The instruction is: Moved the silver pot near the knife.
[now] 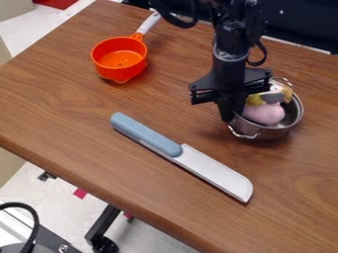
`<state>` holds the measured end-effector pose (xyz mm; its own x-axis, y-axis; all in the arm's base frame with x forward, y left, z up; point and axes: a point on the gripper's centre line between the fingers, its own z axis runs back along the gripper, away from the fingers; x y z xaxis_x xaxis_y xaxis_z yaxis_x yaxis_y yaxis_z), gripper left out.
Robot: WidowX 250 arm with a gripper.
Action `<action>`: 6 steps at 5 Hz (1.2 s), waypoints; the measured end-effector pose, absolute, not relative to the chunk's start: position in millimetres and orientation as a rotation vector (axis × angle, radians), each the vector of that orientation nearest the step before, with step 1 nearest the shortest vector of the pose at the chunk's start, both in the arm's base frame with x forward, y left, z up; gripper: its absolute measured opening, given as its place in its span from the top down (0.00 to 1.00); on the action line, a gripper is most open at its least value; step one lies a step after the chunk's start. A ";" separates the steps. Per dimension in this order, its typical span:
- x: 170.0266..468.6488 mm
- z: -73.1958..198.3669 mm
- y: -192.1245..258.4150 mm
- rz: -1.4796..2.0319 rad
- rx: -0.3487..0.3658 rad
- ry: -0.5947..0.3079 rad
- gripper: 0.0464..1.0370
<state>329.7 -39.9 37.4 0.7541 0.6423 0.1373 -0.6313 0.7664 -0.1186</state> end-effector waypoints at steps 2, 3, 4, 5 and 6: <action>344.9 50.5 -45.6 0.755 -0.112 -0.208 0.99; 351.0 54.1 -42.6 0.795 -0.130 -0.229 0.99; 361.0 63.1 -34.0 0.874 -0.134 -0.256 0.99; 365.9 61.5 -11.3 0.979 -0.113 -0.249 0.99; 362.6 61.9 14.1 1.052 -0.092 -0.231 0.99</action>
